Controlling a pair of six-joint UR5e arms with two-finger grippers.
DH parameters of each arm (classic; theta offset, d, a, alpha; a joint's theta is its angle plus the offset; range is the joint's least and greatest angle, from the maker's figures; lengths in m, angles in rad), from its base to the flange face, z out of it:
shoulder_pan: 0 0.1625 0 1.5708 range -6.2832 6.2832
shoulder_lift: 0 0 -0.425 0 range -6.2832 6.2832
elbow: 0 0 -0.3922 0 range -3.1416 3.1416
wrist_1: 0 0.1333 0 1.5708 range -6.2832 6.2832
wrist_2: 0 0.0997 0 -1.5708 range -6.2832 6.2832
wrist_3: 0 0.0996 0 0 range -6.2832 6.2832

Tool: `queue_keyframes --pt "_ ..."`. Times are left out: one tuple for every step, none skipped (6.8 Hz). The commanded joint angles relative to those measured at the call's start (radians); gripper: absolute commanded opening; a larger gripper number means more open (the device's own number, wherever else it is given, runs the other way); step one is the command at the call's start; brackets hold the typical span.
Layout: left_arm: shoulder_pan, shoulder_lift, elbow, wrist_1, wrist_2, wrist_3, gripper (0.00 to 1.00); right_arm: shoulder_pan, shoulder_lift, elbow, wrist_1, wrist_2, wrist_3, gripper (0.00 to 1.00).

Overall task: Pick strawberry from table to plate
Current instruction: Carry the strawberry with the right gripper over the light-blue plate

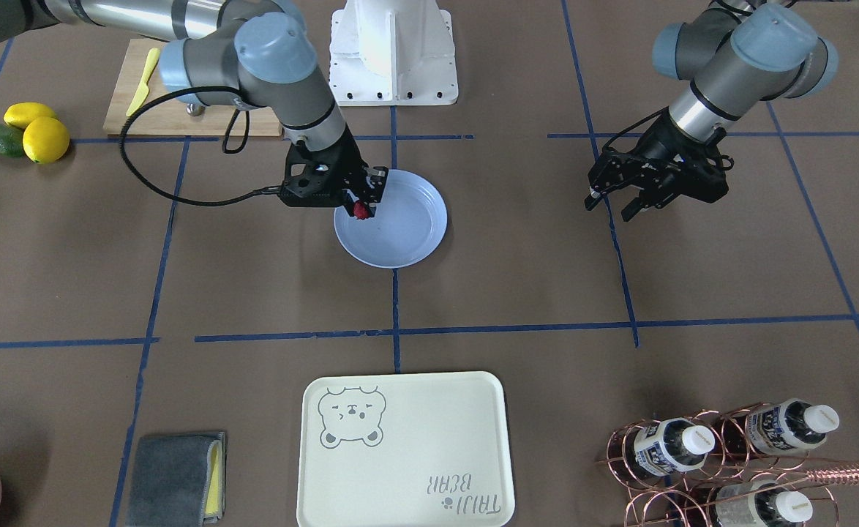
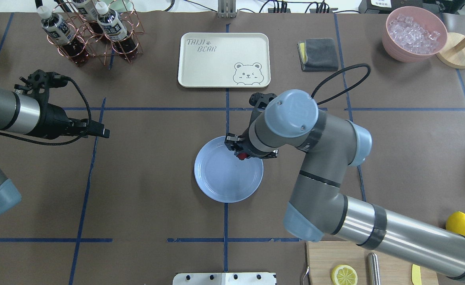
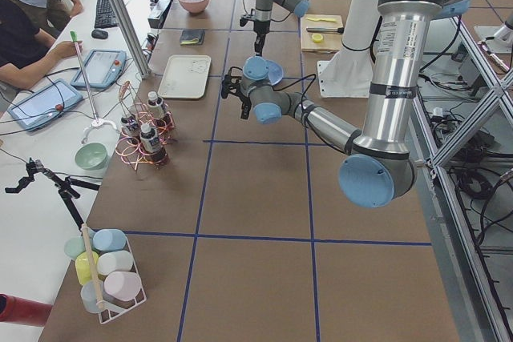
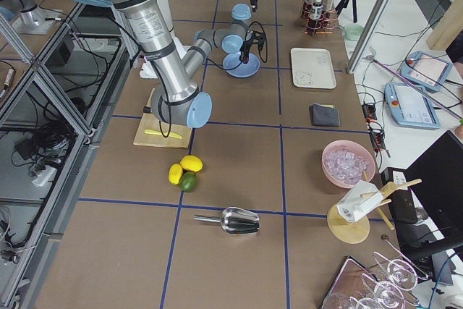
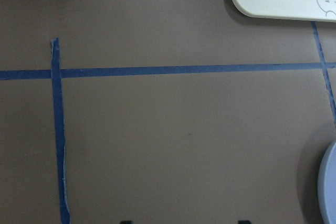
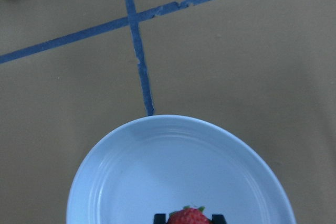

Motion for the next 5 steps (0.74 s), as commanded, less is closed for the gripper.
queue_keyframes --pt "0.000 -0.001 -0.001 -0.002 0.000 0.000 0.75 -0.055 0.039 -0.069 -0.001 -0.055 0.020 0.00" --pt "0.000 -0.001 -0.001 0.000 0.000 0.000 0.75 -0.072 0.047 -0.101 -0.001 -0.084 0.021 0.00" --pt "0.000 -0.002 -0.001 0.000 0.002 0.000 0.76 -0.075 0.053 -0.116 -0.003 -0.098 0.021 0.00" --pt "0.000 -0.002 -0.001 0.000 0.002 0.000 0.76 -0.075 0.053 -0.116 -0.003 -0.098 0.023 0.00" --pt "0.002 -0.002 -0.001 -0.002 0.002 -0.003 0.76 -0.079 0.055 -0.116 -0.003 -0.098 0.023 0.00"
